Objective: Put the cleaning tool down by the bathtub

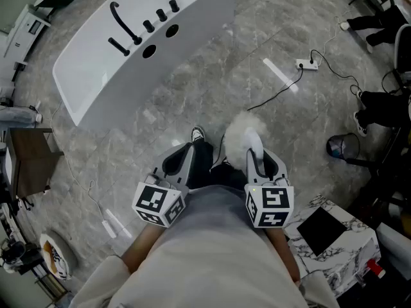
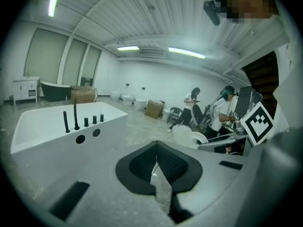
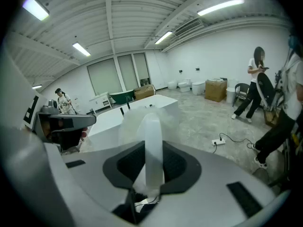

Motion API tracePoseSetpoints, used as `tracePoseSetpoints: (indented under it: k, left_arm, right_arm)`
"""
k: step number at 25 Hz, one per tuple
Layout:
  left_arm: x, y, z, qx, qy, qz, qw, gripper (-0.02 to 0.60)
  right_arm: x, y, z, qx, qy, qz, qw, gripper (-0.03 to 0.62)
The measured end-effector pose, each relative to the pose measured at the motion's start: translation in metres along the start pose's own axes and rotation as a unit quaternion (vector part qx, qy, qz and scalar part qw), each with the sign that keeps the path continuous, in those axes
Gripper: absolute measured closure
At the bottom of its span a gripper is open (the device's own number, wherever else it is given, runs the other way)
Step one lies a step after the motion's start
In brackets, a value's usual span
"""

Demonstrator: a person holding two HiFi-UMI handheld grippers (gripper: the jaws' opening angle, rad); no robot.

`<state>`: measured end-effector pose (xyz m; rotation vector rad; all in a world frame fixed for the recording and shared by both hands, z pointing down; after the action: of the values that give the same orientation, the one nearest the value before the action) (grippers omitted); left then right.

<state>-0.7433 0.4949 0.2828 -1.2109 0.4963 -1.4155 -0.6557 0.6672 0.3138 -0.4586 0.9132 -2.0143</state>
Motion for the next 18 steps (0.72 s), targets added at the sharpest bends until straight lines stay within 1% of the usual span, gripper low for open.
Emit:
tracePoseSetpoints:
  k: [3, 6, 11, 18]
  left_arm:
    - [0.006, 0.005, 0.007, -0.006, -0.007, 0.004, 0.9999, 0.577]
    - [0.016, 0.008, 0.015, -0.006, -0.004, 0.011, 0.9999, 0.577]
    - [0.046, 0.015, 0.041, -0.011, 0.002, -0.022, 0.9997, 0.577]
    - [0.09, 0.052, 0.086, -0.007, -0.01, -0.026, 0.9996, 0.577]
  right_arm:
    - [-0.001, 0.004, 0.01, -0.001, -0.001, -0.003, 1.0, 0.508]
    - [0.0, 0.008, 0.022, 0.004, 0.0, -0.005, 1.0, 0.508]
    - [0.0, 0.022, 0.052, 0.024, 0.004, -0.009, 1.0, 0.508]
    - [-0.006, 0.064, 0.106, 0.033, 0.002, 0.001, 0.999, 0.508]
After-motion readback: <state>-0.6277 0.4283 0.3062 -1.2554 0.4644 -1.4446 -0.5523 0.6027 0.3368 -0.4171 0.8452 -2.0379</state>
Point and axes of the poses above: the fingertips, and each gripper's own axes: z forward along the fingers, x to its left, y out of its top, the point moved 4 cm from there along -z, backward along the fingers, and after that the axes turned 15 degrees about -y, right-handed, at the moved point
